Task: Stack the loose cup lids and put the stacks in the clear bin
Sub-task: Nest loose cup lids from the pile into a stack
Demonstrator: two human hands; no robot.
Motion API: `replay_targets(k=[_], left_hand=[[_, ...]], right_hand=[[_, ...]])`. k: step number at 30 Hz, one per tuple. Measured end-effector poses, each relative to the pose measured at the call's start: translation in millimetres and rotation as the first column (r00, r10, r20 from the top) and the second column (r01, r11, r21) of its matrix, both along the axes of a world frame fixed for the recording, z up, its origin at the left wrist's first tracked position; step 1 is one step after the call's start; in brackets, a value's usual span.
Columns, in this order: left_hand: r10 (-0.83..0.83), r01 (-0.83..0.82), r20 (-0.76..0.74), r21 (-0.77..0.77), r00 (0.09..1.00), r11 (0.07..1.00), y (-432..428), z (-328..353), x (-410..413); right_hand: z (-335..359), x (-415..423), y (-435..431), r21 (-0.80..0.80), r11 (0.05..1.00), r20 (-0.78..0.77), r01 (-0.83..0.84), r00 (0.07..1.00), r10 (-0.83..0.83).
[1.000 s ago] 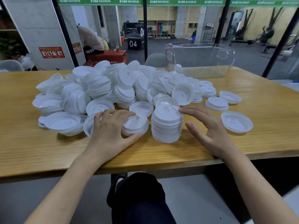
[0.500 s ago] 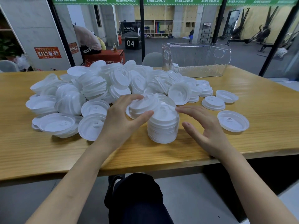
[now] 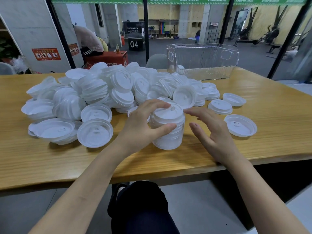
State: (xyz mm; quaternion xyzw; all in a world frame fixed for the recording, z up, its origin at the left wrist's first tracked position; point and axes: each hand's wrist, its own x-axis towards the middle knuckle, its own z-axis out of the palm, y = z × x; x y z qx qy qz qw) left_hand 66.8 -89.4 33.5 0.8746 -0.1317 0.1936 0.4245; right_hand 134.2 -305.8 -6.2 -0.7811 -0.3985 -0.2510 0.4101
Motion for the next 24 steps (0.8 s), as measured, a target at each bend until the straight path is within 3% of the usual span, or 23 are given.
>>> replay_targets(k=[7, 17, 24], left_hand=[[0.102, -0.115, -0.056, -0.333, 0.993, 0.936, 15.2, -1.1, -2.5], [0.241, -0.238, -0.041, -0.378, 0.970, 0.895, 30.4, -12.7, -2.1], [0.232, -0.234, -0.054, -0.388, 0.971, 0.891, 30.9, -13.0, -4.8]], right_hand=[[0.7, 1.7, 0.9, -0.017, 1.000, -0.029, -0.007, 1.000, 0.006], [34.6, -8.4, 29.3, -0.208, 0.977, -0.151, -0.050, 0.988, 0.018], [29.9, -10.2, 26.4, 0.000, 0.998, -0.207, -0.070, 0.976, 0.068]])
